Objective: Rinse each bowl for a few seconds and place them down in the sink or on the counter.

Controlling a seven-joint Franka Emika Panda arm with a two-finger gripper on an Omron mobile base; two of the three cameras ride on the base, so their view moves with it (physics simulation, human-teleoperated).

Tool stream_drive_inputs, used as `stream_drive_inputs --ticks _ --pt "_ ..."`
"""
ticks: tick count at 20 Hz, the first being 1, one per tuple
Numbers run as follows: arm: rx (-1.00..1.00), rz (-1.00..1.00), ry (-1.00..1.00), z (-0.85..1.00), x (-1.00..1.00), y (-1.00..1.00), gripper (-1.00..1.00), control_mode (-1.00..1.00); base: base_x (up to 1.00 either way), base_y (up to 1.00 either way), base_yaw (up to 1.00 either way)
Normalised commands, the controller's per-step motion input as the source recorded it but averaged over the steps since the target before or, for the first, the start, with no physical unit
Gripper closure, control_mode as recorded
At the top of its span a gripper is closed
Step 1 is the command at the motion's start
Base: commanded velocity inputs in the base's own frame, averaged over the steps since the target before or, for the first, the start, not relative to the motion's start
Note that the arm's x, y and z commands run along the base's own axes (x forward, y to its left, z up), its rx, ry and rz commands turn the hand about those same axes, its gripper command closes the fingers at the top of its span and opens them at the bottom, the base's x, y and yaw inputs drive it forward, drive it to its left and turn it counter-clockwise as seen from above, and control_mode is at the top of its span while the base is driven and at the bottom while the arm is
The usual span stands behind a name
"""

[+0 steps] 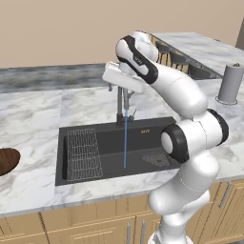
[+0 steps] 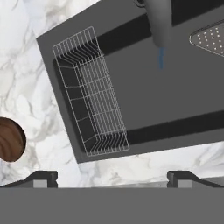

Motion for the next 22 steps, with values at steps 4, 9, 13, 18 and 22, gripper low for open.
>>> stream_drive_inputs --ticks 4,9,13,18,22 --pt "0.04 0.07 0.02 -0.21 -0.13 0.59 -1.0 -1.0 0.0 0.0 0.0" --pt "0.04 0.04 0.05 -0.16 -0.02 0.57 -1.0 -1.0 0.0 0.0 0.0" --pt "0.0 0.04 0.09 -0.14 -0.01 0.56 -1.0 -1.0 0.0 0.0 0.0" --pt "0.0 0.04 0.11 -0.16 -0.06 0.53 -1.0 -1.0 0.0 0.0 0.0" --pt "-0.02 0.05 0.1 -0.13 -0.03 0.48 -1.0 -1.0 0.0 0.0 0.0"
